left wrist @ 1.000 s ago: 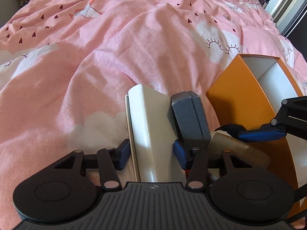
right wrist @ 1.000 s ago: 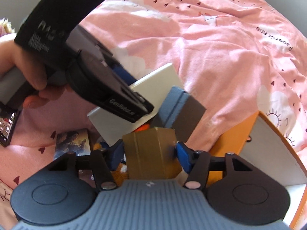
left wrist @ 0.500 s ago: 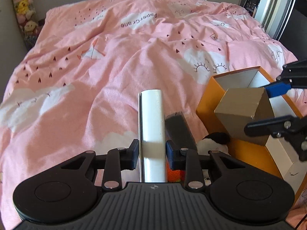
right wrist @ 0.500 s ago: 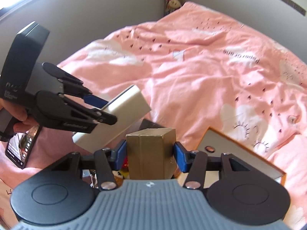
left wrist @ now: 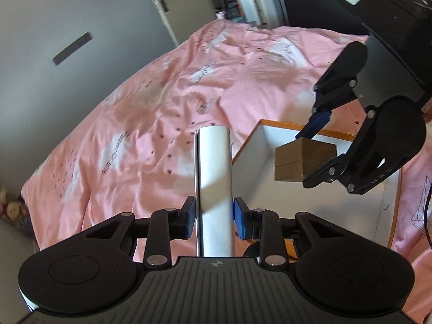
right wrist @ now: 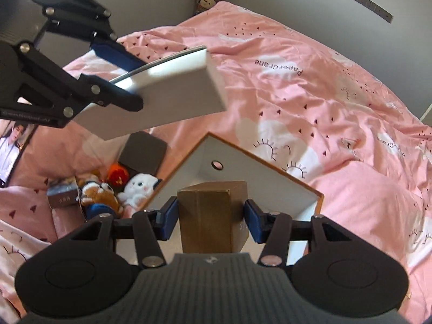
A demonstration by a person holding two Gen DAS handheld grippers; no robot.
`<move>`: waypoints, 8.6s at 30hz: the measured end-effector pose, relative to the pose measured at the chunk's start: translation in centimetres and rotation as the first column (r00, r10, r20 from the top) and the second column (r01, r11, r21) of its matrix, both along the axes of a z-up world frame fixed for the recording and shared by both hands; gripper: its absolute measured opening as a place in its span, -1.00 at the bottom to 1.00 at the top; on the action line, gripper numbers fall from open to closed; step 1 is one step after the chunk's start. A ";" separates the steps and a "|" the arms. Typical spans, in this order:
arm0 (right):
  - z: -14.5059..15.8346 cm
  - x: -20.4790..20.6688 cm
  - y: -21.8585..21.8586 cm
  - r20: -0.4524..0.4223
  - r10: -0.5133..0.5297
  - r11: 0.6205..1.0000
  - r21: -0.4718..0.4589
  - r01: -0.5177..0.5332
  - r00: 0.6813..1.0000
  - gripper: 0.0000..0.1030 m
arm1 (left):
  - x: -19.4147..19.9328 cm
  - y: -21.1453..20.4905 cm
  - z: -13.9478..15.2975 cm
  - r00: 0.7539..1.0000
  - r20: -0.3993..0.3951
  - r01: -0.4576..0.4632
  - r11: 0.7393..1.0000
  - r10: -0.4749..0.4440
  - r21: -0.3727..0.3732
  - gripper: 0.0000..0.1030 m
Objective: Organize objects
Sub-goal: 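Grasp the tan cardboard box with the right gripper while the left grasps the white glasses case, then lower the white case into the orange box with the left gripper while the right places the tan box, then open both grippers and withdraw them from the orange box, then grasp the brown-and-white plush dog with the right gripper, then carry the plush dog into the orange box with the right gripper while the left grasps the white puppy plush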
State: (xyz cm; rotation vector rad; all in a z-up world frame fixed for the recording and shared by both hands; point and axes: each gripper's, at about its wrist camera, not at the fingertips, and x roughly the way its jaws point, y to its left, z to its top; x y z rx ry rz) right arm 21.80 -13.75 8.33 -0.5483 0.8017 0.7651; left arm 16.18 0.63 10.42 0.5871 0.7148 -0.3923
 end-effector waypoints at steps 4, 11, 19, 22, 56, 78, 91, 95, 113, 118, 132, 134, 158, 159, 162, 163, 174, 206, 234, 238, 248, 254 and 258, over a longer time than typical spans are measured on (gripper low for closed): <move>-1.5 0.6 -1.4 -0.015 -0.026 0.999 -0.044 0.025 1.000 0.06 | 1.4 -4.6 -2.1 0.989 -0.029 0.144 0.986 -0.142 0.083 -0.35; -5.1 2.8 -3.1 -0.064 -0.034 0.992 -0.121 0.026 0.997 0.06 | 4.0 -8.7 -8.8 0.962 -0.073 0.272 0.927 -0.262 0.259 -0.36; -7.9 4.9 -3.6 -0.113 0.006 0.987 -0.159 -0.024 0.994 0.06 | 5.5 -9.5 -15.7 0.932 -0.044 0.338 0.822 -0.359 0.459 -0.37; -8.5 5.6 -3.7 -0.119 0.020 0.986 -0.161 -0.039 0.993 0.06 | 5.5 -9.8 -17.9 0.918 -0.024 0.350 0.782 -0.396 0.516 -0.37; -10.0 9.5 -2.9 -0.136 -0.056 0.988 -0.151 0.036 0.989 0.05 | 12.1 -6.4 -18.2 0.944 -0.310 0.203 0.938 -0.111 0.281 0.38; -11.0 11.2 -1.4 -0.025 -0.069 0.971 -0.230 0.061 0.997 -0.05 | 11.3 -5.2 -18.7 0.930 -0.362 0.139 0.971 -0.060 0.196 0.40; -9.9 11.7 -1.8 -0.020 -0.105 0.972 -0.215 0.098 0.994 -0.29 | 10.8 -4.4 -17.1 0.953 -0.303 0.074 0.975 -0.008 0.207 0.07; -9.0 9.8 -2.1 -0.089 -0.057 0.979 -0.199 0.039 0.994 -0.21 | 10.3 -3.5 -15.9 0.950 -0.311 0.049 0.990 -0.006 0.130 0.08; -13.6 6.8 -0.9 0.023 0.246 0.853 -0.480 -0.205 0.969 -0.31 | 9.5 -1.9 -13.1 0.957 -0.292 -0.011 0.999 -0.001 -0.039 0.08; -14.3 6.7 -0.3 0.074 0.344 0.803 -0.540 -0.253 0.936 -0.37 | 9.3 -0.8 -12.0 0.959 -0.283 -0.035 0.996 0.010 -0.083 0.08; -12.6 7.2 0.0 0.168 0.193 0.885 -0.455 -0.098 0.967 -0.68 | 6.9 1.7 -8.6 0.965 -0.257 -0.087 0.987 0.050 -0.132 0.08; -10.8 6.3 -0.2 0.154 0.121 0.927 -0.370 -0.056 0.981 -0.68 | 6.1 2.3 -7.7 0.963 -0.260 -0.113 0.985 0.076 -0.131 0.08; -6.4 -4.3 13.9 -0.197 0.270 0.958 -0.038 -0.283 0.942 -0.34 | -0.1 12.8 -6.1 0.758 -0.557 -0.448 0.892 0.339 -0.067 0.07; -6.7 -4.4 14.5 -0.211 0.282 0.953 -0.053 -0.299 0.936 -0.33 | -0.1 13.1 -6.3 0.756 -0.556 -0.447 0.893 0.345 -0.054 0.06; -7.6 -4.9 16.2 -0.244 0.312 0.933 -0.104 -0.344 0.918 -0.31 | -0.1 14.1 -6.8 0.747 -0.563 -0.453 0.891 0.354 -0.041 0.06; -8.0 -5.1 16.8 -0.254 0.323 0.924 -0.126 -0.362 0.912 -0.30 | -0.2 14.4 -6.9 0.745 -0.568 -0.454 0.890 0.350 -0.047 0.06; -10.8 -5.0 19.7 -0.329 0.370 0.843 -0.273 -0.463 0.869 0.04 | -0.5 15.8 -8.8 0.728 -0.600 -0.474 0.876 0.331 -0.092 0.06; -5.0 -4.3 15.4 -0.258 0.354 0.898 -0.176 -0.404 0.899 0.03 | -2.0 16.0 -6.2 0.759 -0.563 -0.469 0.874 0.326 -0.127 0.06; -5.8 1.5 -1.1 -0.155 -0.220 0.975 0.005 0.224 0.963 0.04 | -0.2 11.6 -17.0 0.554 -0.700 -0.828 0.387 0.452 -0.406 0.18; -9.0 2.8 -2.3 -0.144 -0.298 0.954 -0.063 0.292 0.944 0.04 | -0.4 11.1 -18.2 0.514 -0.706 -0.855 0.355 0.487 -0.378 0.24; -13.0 4.8 -2.6 -0.084 -0.362 0.925 -0.159 0.346 0.928 0.06 | -0.4 10.7 -20.4 0.481 -0.727 -0.877 0.253 0.490 -0.410 0.50; -14.5 5.0 -1.3 -0.011 -0.315 0.926 -0.226 0.304 0.949 0.12 | 0.0 10.1 -21.2 0.477 -0.732 -0.879 0.244 0.487 -0.410 0.41; -14.8 5.5 -0.9 0.007 -0.304 0.925 -0.237 0.297 0.952 0.12 | -0.2 10.1 -21.1 0.485 -0.727 -0.874 0.255 0.485 -0.413 0.34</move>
